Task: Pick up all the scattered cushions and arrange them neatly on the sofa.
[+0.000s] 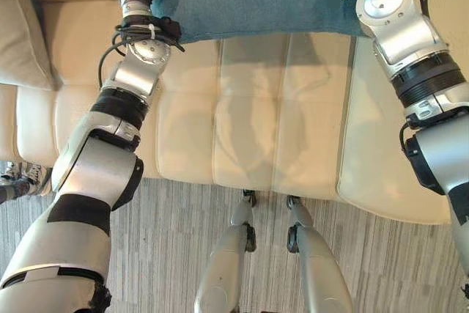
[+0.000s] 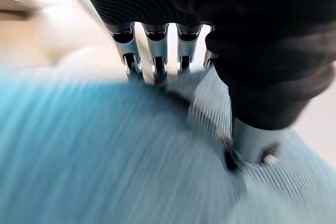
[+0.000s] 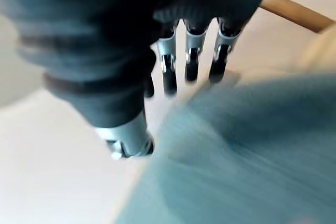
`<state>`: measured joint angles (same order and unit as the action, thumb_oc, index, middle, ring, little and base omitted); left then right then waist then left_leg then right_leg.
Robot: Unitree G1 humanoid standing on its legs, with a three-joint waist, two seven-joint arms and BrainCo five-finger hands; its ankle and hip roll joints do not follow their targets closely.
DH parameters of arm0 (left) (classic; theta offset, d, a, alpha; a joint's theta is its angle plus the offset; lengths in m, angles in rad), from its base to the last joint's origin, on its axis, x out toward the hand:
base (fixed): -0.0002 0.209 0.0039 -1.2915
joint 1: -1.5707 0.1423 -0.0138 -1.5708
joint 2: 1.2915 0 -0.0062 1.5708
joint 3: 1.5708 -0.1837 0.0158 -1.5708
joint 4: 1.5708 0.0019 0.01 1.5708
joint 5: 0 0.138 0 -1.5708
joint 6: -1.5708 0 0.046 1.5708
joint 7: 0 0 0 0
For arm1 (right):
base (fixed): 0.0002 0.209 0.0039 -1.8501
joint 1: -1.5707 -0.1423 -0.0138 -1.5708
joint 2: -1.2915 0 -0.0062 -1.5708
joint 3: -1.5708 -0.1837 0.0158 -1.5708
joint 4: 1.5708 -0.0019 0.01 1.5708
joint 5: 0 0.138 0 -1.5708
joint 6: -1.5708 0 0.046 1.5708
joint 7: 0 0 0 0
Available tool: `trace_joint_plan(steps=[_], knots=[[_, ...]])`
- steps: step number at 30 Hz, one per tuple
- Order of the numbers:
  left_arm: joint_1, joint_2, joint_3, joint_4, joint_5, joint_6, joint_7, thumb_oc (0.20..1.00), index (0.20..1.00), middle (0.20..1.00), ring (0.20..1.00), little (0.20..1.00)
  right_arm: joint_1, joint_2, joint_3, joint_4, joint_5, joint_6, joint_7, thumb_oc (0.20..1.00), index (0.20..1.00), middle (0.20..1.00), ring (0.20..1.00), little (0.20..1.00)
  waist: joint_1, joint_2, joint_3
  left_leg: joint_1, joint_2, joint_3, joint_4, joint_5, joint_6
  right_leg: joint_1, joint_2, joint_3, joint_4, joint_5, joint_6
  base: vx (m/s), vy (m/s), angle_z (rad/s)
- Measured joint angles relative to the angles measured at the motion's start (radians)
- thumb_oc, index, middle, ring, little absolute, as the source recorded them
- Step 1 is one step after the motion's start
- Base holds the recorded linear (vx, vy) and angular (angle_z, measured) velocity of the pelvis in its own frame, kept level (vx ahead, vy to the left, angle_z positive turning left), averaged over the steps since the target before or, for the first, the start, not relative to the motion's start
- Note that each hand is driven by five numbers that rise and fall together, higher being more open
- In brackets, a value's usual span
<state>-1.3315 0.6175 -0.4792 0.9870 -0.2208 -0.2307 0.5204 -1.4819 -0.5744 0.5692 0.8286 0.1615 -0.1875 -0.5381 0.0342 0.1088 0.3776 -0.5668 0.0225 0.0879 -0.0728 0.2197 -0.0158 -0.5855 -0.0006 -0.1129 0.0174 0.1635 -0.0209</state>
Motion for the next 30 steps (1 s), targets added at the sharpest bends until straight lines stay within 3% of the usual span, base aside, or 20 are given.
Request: trace_joint_plan(steps=[4,9,10,12,14,15,17,19,20,22,24,26,27,30], knots=[[0.082,0.017,0.034,-0.008,-0.053,0.016,-0.057,1.0,1.0,1.0,1.0,1.0,0.147,-0.032,0.004,-0.021,0.038,0.033,0.089,1.0,1.0,1.0,1.0,1.0,-0.003,-0.011,0.031,-0.001,0.002,-0.001,0.01,0.0,0.0,-0.005,-0.001,0.003,0.022,0.0,0.0,0.0,-0.002,0.02],[0.3,0.108,0.096,-0.15,-0.072,0.028,-0.114,1.0,1.0,1.0,1.0,1.0,0.32,-0.091,0.026,-0.149,0.033,0.063,0.212,1.0,1.0,1.0,1.0,1.0,-0.024,-0.078,0.074,-0.05,-0.023,0.003,0.157,-0.013,0.004,0.01,-0.046,0.008,0.095,-0.001,0.001,-0.02,0.01,0.08],[0.375,0.143,0.103,-0.198,-0.07,0.025,-0.126,1.0,1.0,1.0,1.0,1.0,0.363,-0.14,0.04,-0.224,0.029,0.063,0.239,1.0,1.0,1.0,1.0,1.0,-0.024,-0.072,0.074,-0.006,-0.006,0.008,0.061,0.062,0.0,0.027,-0.032,0.004,0.093,-0.013,0.014,-0.03,0.031,-0.1],[0.44,0.174,0.142,-0.208,-0.064,0.034,-0.13,1.0,1.0,1.0,1.0,1.0,0.413,-0.201,0.036,-0.282,0.013,0.062,0.27,1.0,1.0,1.0,1.0,1.0,-0.029,-0.074,0.074,0.034,0.001,-0.008,0.011,0.078,0.001,0.04,-0.026,0.006,0.102,-0.035,0.03,-0.03,0.035,-0.09],[0.504,0.175,0.193,-0.29,-0.063,0.036,-0.131,1.0,1.0,1.0,1.0,1.0,0.488,-0.233,-0.043,-0.325,0.005,0.06,0.294,1.0,1.0,1.0,1.0,1.0,-0.026,-0.075,0.074,0.053,-0.001,-0.022,-0.005,0.078,0.001,0.034,-0.029,0.012,0.131,-0.049,0.05,-0.03,0.033,0.07],[0.552,0.175,0.207,-0.337,-0.061,0.033,-0.132,1.0,1.0,1.0,1.0,1.0,0.537,-0.235,-0.079,-0.329,0.004,0.059,0.302,1.0,1.0,1.0,1.0,1.0,-0.024,-0.078,0.073,0.064,-0.01,-0.021,-0.005,0.078,0.0,0.023,-0.04,0.026,0.15,-0.098,0.096,-0.02,0.051,0.12],[0.628,0.172,0.272,-0.455,-0.059,0.031,-0.138,1.0,1.0,1.0,1.0,1.0,0.629,-0.229,-0.172,-0.422,-0.006,0.056,0.318,1.0,1.0,1.0,1.0,1.0,-0.017,-0.099,0.077,0.083,-0.032,-0.008,-0.006,0.063,0.008,0.069,-0.059,0.037,0.108,-0.103,0.084,-0.02,0.055,0.03],[0.738,0.168,0.329,-0.562,-0.06,0.013,-0.153,1.0,1.0,1.0,1.0,1.0,0.743,-0.208,-0.235,-0.503,-0.016,0.044,0.333,1.0,1.0,1.0,1.0,1.0,-0.004,-0.103,0.08,0.108,-0.026,0.008,-0.006,0.061,0.011,0.099,-0.049,0.056,0.081,-0.078,0.068,0.02,0.053,-0.26],[0.794,0.154,0.351,-0.588,-0.066,0.013,-0.173,1.0,1.0,1.0,1.0,1.0,0.812,-0.188,-0.272,-0.53,-0.019,0.047,0.347,1.0,1.0,1.0,1.0,1.0,-0.002,-0.106,0.081,0.138,-0.018,0.012,-0.007,0.042,-0.007,0.126,-0.043,0.058,0.075,-0.072,0.065,0.06,0.07,-0.27],[0.913,0.099,0.417,-0.675,-0.075,-0.01,-0.197,1.0,1.0,1.0,1.0,1.0,0.96,-0.124,-0.366,-0.611,-0.023,0.031,0.357,1.0,1.0,1.0,1.0,1.0,-0.004,-0.105,0.08,0.191,-0.003,0.012,-0.007,-0.006,-0.007,0.173,-0.026,0.065,0.066,-0.073,0.067,0.04,0.034,-0.26],[1.063,0.064,0.416,-0.727,-0.076,-0.009,-0.251,1.0,1.0,1.0,1.0,1.0,1.169,-0.092,-0.432,-0.673,-0.023,0.024,0.387,1.0,1.0,1.0,1.0,1.0,-0.024,-0.126,0.055,0.225,-0.001,0.022,-0.007,-0.043,-0.02,0.202,-0.026,0.074,0.062,-0.088,0.072,0.11,0.085,-0.24],[1.197,-0.022,0.469,-0.779,-0.077,0.001,-0.295,1.0,1.0,1.0,1.0,1.0,1.363,0.006,-0.566,-0.728,-0.024,0.022,0.416,1.0,1.0,1.0,1.0,1.0,-0.036,-0.139,0.036,0.246,0.0,0.043,-0.006,-0.053,-0.006,0.217,-0.028,0.091,0.059,-0.094,0.062,0.12,0.146,-0.32],[1.399,-0.113,0.529,-0.809,-0.075,0.014,-0.356,1.0,1.0,1.0,1.0,1.0,1.599,0.108,-0.667,-0.768,-0.024,0.024,0.455,1.0,1.0,1.0,1.0,1.0,-0.058,-0.145,0.027,0.338,-0.003,0.067,-0.007,-0.063,0.006,0.304,-0.03,0.102,0.051,-0.093,0.066,0.04,0.1,-0.43],[1.582,-0.158,0.533,-0.726,-0.074,0.061,-0.415,1.0,1.0,1.0,1.0,1.0,1.782,0.082,-0.662,-0.677,-0.043,0.059,0.493,1.0,1.0,1.0,1.0,1.0,-0.095,-0.151,-0.103,0.371,-0.004,0.103,-0.013,-0.101,0.018,0.338,-0.037,0.114,0.009,-0.092,0.08,0.01,0.101,-0.44]])
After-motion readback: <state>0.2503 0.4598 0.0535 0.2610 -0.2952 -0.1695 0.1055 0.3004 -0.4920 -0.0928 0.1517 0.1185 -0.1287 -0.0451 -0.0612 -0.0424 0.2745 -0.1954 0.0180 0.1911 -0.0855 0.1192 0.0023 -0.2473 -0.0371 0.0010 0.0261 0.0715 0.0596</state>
